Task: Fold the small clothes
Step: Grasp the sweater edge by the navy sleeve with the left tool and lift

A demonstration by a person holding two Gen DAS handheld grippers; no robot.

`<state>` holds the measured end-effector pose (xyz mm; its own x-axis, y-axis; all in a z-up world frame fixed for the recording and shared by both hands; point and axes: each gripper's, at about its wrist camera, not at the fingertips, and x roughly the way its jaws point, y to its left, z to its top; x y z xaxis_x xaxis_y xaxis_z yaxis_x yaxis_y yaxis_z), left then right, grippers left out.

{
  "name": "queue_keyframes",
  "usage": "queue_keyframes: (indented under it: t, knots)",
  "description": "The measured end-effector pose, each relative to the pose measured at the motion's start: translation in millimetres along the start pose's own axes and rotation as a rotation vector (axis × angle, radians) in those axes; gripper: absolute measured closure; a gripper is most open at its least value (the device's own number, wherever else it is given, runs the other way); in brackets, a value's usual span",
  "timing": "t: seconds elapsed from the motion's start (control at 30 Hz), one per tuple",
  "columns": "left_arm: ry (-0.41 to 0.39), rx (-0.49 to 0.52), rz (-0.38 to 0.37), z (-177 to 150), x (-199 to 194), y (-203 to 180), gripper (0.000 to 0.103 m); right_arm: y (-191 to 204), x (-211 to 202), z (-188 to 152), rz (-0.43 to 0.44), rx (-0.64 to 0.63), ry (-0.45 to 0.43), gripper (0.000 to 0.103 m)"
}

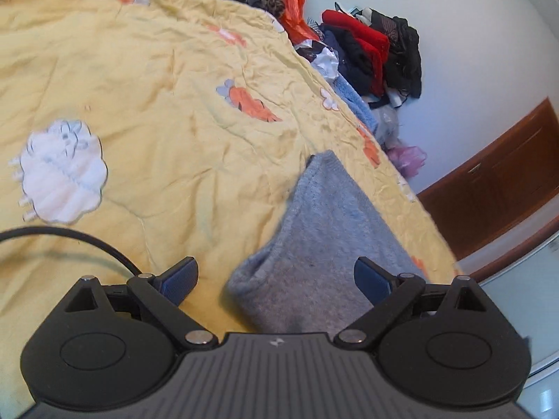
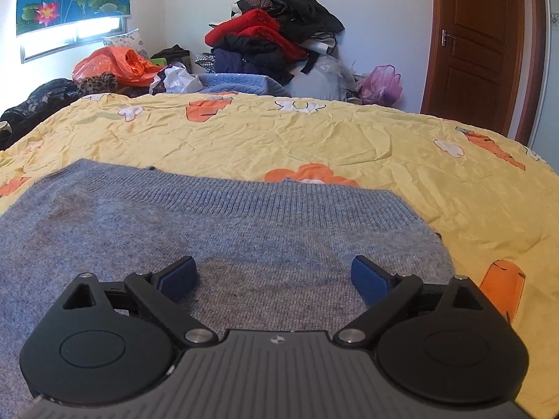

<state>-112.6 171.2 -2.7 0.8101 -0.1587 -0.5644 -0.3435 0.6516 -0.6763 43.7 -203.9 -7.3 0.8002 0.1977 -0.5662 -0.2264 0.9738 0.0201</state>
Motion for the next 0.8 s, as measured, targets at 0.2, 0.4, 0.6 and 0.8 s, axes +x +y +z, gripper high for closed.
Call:
queue_keyframes:
  t: [0.2,0.4,0.6,0.8]
  knots:
    - [0.104,-0.199,-0.121,10,21,8,0.007,-3,-2,-1,0.020,0.016,-0.010,0.006]
    - [0.129,-0.124,-0.100,-1,35,-15,0.009,-5,-4,-2,0.037,0.033,-0.017,0.005]
    - [0.164,0.039,0.058,-3,55,-32,0.097,-4,-3,-1,0.042,0.025,-0.010,0.002]
    - [0.086,0.380,0.139,-20,47,-78,0.097,1,-7,11,0.040,0.035,0.013,0.008]
